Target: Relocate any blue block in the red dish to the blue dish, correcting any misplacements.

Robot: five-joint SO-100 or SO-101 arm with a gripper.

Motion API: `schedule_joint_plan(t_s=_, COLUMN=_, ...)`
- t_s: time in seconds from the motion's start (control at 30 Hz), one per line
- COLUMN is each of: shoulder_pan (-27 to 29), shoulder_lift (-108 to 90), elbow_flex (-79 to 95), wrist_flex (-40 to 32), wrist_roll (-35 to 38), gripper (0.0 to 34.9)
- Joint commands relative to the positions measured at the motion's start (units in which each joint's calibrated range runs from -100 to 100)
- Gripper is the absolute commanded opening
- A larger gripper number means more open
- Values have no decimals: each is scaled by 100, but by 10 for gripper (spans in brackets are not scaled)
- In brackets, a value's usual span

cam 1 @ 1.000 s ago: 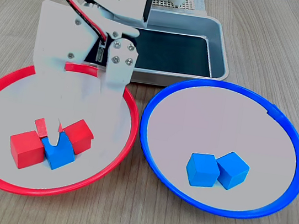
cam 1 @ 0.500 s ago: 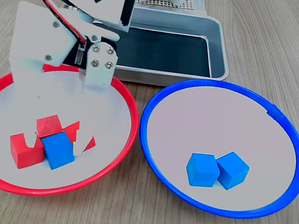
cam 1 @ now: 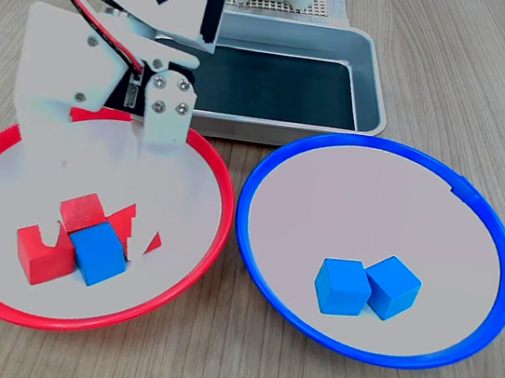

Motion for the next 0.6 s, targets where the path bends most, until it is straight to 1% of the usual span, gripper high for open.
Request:
schedule_joint_plan(t_s=0.0, shoulder_pan=-23, shoulder_lift=-123, elbow_flex=-5, wrist_flex=54, wrist_roll=44, gripper=155)
schedule_joint_plan(t_s=0.57, shoulder_pan=-80, shoulder_lift=150, elbow_flex=-114, wrist_flex=-127, wrist_roll=132, gripper=152)
